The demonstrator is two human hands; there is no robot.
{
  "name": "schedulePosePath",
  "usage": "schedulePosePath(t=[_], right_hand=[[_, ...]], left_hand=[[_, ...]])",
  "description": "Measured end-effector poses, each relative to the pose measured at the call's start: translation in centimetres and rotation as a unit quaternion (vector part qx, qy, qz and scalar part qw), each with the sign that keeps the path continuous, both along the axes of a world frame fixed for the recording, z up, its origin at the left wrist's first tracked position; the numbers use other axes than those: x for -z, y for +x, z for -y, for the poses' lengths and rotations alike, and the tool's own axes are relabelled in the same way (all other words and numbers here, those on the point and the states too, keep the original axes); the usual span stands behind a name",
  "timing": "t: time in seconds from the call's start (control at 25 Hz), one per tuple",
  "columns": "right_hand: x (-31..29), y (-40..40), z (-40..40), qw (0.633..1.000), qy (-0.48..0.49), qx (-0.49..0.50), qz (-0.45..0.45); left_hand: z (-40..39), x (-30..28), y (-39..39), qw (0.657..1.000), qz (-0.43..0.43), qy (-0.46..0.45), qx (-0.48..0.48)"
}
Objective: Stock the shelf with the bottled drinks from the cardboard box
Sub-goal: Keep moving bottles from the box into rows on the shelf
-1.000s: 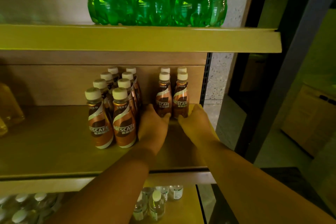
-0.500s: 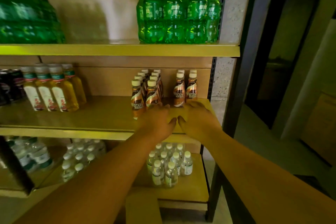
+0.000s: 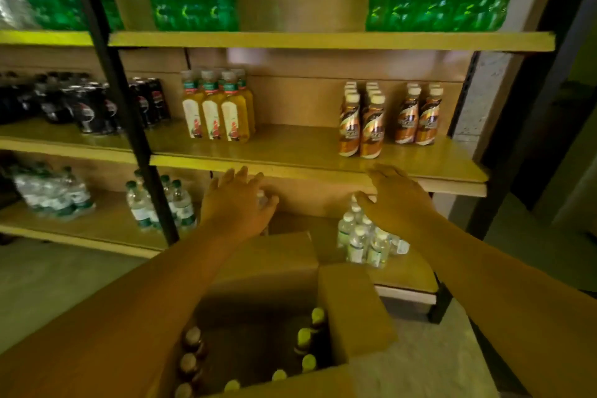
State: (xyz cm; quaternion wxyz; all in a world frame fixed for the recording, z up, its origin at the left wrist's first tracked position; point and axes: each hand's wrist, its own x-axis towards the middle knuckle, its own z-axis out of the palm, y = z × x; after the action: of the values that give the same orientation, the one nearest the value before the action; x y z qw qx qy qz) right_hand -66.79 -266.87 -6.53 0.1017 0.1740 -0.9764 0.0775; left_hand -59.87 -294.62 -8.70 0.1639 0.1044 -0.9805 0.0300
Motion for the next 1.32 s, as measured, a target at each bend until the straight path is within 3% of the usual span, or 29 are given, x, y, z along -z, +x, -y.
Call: schedulePosePath(t=[0.24,0.52,1.04,1.32], right_hand=[[3.7,7.2,11.2,0.998,-0.022,-0.038,0.048],[10.3,10.6,18.2,0.99,0.01,-0.103,0.1],[20.7,5.0,15.9,0.974,0.017,-0.124,0.189],[28.1,4.8,14.6,0.95,0.04,-0.076,0.301]], left_hand=[[10.0,3.1,7.9,1.0,0.011,0.019,-0.009],[13.6,10.1,12.6,0.997,0.038,0.058,-0.033],[11.6,20.3,10.1,0.983,0.078,0.132,-0.098],[11.4,27.5,7.9,0.968,0.163,0.174,-0.079]])
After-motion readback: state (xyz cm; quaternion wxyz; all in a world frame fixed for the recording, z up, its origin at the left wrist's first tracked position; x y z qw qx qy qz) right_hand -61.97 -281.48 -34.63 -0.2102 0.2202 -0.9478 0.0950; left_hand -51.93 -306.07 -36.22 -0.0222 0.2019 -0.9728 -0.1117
